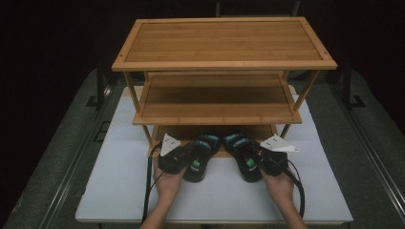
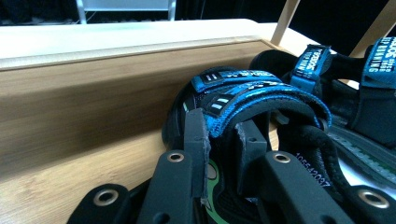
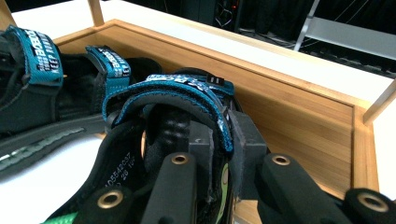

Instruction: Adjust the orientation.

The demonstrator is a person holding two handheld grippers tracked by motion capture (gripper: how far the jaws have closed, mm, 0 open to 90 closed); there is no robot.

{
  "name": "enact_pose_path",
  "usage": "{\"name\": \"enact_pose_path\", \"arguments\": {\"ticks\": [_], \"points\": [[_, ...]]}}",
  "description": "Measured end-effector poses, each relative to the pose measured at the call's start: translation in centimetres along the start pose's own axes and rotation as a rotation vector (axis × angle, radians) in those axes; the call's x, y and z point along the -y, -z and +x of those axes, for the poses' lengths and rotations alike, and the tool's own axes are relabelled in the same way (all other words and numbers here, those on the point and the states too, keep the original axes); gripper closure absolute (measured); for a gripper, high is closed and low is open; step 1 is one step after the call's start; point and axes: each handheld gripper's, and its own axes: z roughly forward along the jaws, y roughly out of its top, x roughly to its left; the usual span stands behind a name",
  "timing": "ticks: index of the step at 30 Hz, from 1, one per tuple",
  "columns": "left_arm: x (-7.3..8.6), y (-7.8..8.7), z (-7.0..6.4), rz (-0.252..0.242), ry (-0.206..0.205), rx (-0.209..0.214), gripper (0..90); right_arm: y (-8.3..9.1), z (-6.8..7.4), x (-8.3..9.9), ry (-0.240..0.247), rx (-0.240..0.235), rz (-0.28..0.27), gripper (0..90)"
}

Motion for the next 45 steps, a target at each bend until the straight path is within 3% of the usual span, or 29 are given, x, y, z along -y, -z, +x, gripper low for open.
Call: {"name": "enact_pose_path", "arguments": {"ticks": [4, 8, 12, 16, 21, 32, 39, 45], "points": [[0.0, -0.2, -0.1, 0.002, -0.001, -0.003, 78.4, -0.2, 0.0, 0.0, -0.007, -0.002, -0.004, 79.9], [0.0, -0.3, 0.1, 0.004, -0.001, 0.001, 77.2, -0.8, -0.1, 0.5, -0.012, -0.01, 0.026, 79.8], [0.0, -0.3, 0.2, 0.012, -0.005, 0.018, 74.4, -1.0, -0.2, 0.8, -0.025, -0.018, 0.015, 78.2], [0.1, -0.3, 0.4, 0.024, 0.006, 0.045, 65.6, -1.0, -0.4, 0.8, -0.034, -0.031, 0.019, 72.2], [0.1, -0.3, 0.2, 0.029, -0.016, 0.061, 56.1, -1.1, -0.7, 0.9, -0.036, -0.04, 0.041, 63.6], [-0.3, 0.3, 0.4, 0.028, -0.036, 0.102, 44.9, -0.4, -1.3, 0.8, -0.055, -0.036, 0.048, 51.5], [-0.5, 1.1, 0.5, 0.001, -0.011, 0.139, 39.1, 0.3, -1.6, 0.7, -0.062, -0.056, 0.036, 48.5], [-0.6, 1.8, 0.1, -0.009, -0.042, 0.164, 37.2, 1.2, -1.5, 0.6, -0.057, -0.081, 0.016, 46.4]]}}
